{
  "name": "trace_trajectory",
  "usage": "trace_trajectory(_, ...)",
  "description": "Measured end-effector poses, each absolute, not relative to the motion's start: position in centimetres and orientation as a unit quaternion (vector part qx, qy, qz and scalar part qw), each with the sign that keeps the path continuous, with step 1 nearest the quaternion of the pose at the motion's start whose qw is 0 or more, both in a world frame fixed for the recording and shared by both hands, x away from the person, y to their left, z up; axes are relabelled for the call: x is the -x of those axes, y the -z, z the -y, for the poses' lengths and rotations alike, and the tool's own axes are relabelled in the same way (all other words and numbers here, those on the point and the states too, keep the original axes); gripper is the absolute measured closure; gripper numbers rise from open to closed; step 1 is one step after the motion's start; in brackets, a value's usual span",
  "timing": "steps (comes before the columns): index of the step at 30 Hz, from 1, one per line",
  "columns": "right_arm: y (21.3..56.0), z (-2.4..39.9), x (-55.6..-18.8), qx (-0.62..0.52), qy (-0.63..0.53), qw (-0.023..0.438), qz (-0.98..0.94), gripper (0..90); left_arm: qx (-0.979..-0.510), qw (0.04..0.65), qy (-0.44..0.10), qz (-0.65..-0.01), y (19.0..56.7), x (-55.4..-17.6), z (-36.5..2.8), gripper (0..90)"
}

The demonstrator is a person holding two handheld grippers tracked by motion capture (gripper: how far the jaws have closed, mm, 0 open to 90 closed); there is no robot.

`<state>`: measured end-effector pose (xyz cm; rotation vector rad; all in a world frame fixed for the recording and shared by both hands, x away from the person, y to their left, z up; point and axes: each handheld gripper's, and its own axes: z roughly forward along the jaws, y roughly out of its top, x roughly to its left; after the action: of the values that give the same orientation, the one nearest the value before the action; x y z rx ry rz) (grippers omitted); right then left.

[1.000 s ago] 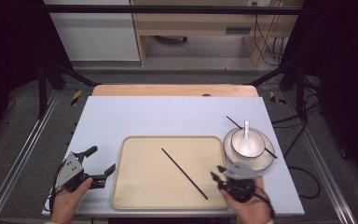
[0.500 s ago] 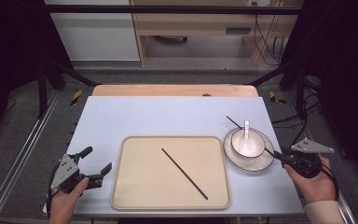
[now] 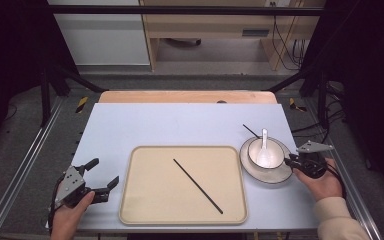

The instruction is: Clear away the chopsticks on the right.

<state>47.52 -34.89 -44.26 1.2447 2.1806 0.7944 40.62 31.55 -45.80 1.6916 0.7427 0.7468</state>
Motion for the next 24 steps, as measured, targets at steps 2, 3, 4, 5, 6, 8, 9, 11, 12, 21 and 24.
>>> trace_trajectory(2,44.4,34.9,-47.6,-0.458,-0.291,0.247,-0.803,71.2,-0.713,0.542,-0.315,-0.313,45.8,-40.6,-31.5,6.8)
trace_trajectory(3,44.7,34.9,-47.6,-0.459,-0.283,0.24,-0.807,73.5,-0.714,0.542,-0.314,-0.313,45.9,-40.6,-31.5,6.8)
trace_trajectory(4,44.8,35.0,-47.7,-0.454,-0.285,0.241,-0.809,75.3,-0.716,0.541,-0.313,-0.311,45.9,-40.6,-31.5,6.8)
trace_trajectory(5,44.8,35.0,-47.7,-0.454,-0.285,0.241,-0.809,75.3,-0.716,0.541,-0.313,-0.311,45.9,-40.6,-31.5,6.8)
trace_trajectory(6,44.8,35.0,-47.7,-0.456,-0.287,0.237,-0.808,77.4,-0.716,0.541,-0.314,-0.31,45.8,-40.6,-31.4,6.8)
trace_trajectory(8,45.0,35.1,-47.7,-0.456,-0.292,0.231,-0.808,79.2,-0.717,0.541,-0.313,-0.309,45.9,-40.6,-31.4,6.8)
trace_trajectory(9,45.2,35.2,-47.8,-0.457,-0.29,0.229,-0.809,81.0,-0.717,0.54,-0.313,-0.309,45.9,-40.7,-31.4,6.8)
trace_trajectory(11,45.3,35.2,-47.8,-0.458,-0.29,0.226,-0.809,83.2,-0.717,0.54,-0.312,-0.31,45.9,-40.7,-31.4,6.8)
trace_trajectory(12,45.3,35.3,-47.8,-0.458,-0.293,0.226,-0.808,85.3,-0.717,0.54,-0.312,-0.31,45.9,-40.7,-31.4,6.8)
trace_trajectory(21,43.5,35.2,-46.3,-0.481,-0.312,0.283,-0.768,85.7,-0.715,0.541,-0.314,-0.312,45.9,-40.6,-31.5,6.8)
trace_trajectory(24,41.3,33.9,-43.9,-0.484,-0.343,0.327,-0.735,85.7,-0.716,0.54,-0.312,-0.315,46.0,-40.7,-31.5,6.8)
